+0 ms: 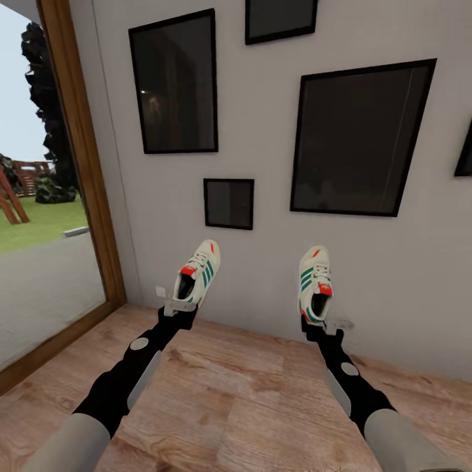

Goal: Pick up the two gym shoes and the two sandals from the corridor floor and place them onto the hallstand (shoe rack) in the corridor, making sure they are on the rack and not on the floor. Arrange them so the two gym shoes are next to each other and the two sandals are next to each other.

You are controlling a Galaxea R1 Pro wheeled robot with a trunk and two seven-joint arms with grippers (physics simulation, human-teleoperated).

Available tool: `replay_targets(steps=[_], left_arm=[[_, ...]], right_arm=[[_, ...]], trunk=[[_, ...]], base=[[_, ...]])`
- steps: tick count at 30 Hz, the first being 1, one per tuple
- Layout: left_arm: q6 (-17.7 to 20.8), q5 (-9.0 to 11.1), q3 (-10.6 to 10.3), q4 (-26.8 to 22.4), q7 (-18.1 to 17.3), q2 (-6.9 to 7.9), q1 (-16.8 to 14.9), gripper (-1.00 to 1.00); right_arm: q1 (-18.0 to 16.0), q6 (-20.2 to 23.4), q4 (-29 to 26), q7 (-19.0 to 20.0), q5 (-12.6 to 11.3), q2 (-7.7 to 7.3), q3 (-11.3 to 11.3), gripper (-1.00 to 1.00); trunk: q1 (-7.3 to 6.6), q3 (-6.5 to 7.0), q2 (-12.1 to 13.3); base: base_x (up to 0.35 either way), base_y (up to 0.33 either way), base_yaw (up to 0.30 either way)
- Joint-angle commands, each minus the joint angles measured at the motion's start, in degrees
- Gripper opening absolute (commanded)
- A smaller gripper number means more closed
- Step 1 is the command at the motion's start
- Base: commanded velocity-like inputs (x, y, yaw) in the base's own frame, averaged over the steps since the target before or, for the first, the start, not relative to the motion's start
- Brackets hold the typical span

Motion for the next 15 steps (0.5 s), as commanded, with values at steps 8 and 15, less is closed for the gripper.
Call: replay_targets(steps=[8, 15], left_arm=[[0.32, 0.58, -0.14, 0.68, -0.05, 0.06, 0.00, -1.00], [-0.19, 0.51, -0.17, 0.72, -0.12, -0.02, 0.09, -1.00]], right_arm=[[-0.08, -0.27, 4.29, -0.06, -0.60, -0.05, 0.43, -1.00], [-0.08, -0.28, 4.63, -0.06, -0.60, -0.05, 0.43, -1.00]], trunk=[[-0.02, -0.06, -0.03], [-0.02, -0.06, -0.03]], base=[[0.000, 0.000, -0.300], [0.000, 0.000, -0.300]])
